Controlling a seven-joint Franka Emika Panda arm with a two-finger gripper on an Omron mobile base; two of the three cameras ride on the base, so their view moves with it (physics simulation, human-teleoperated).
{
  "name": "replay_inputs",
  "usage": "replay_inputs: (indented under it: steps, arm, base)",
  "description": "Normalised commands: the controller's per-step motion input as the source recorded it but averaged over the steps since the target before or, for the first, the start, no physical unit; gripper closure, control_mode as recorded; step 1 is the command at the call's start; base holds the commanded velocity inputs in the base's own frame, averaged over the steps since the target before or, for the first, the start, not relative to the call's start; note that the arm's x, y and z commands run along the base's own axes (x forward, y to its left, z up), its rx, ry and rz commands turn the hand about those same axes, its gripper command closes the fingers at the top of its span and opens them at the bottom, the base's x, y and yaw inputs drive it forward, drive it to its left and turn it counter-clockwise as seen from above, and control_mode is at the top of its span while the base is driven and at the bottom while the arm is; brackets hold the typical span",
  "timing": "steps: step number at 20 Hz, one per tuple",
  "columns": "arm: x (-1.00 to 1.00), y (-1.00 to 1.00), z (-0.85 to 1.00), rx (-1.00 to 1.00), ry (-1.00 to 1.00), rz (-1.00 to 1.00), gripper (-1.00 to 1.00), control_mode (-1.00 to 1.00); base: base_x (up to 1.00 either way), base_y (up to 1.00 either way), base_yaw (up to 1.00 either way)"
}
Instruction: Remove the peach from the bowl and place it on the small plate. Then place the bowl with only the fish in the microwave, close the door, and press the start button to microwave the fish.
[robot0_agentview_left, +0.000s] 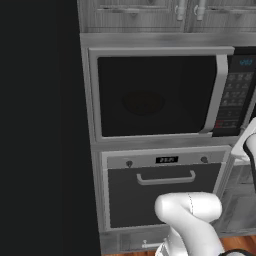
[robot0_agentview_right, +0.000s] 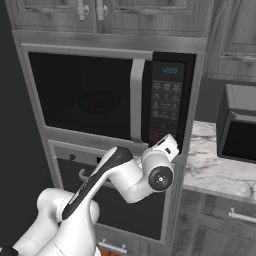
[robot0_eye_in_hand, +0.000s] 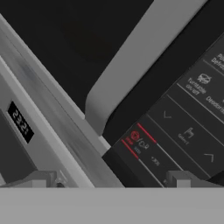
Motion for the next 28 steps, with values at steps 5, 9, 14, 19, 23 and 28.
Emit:
replay_inputs:
  steps: [5, 9, 14, 19, 23, 28]
  arm:
    - [0.2, 0.0, 0.0, 0.0, 0.0, 0.0, -1.0, -1.0]
    - [0.18, 0.0, -0.02, 0.0, 0.0, 0.0, -1.0, -1.0]
    - [0.08, -0.12, 0.0, 0.0, 0.0, 0.0, -1.0, -1.0]
    - [0.12, -0.06, -0.17, 0.0, 0.0, 0.0, -1.0, -1.0]
    - [0.18, 0.0, -0.24, 0.0, 0.0, 0.0, -1.0, -1.0]
    - [0.12, -0.02, -0.19, 0.0, 0.0, 0.0, -1.0, -1.0]
  base:
    - [0.0, 0.0, 0.0]
    - [0.0, 0.0, 0.0]
    - [0.0, 0.0, 0.0]
    - [0.0, 0.0, 0.0]
    - [0.0, 0.0, 0.0]
    - [0.0, 0.0, 0.0]
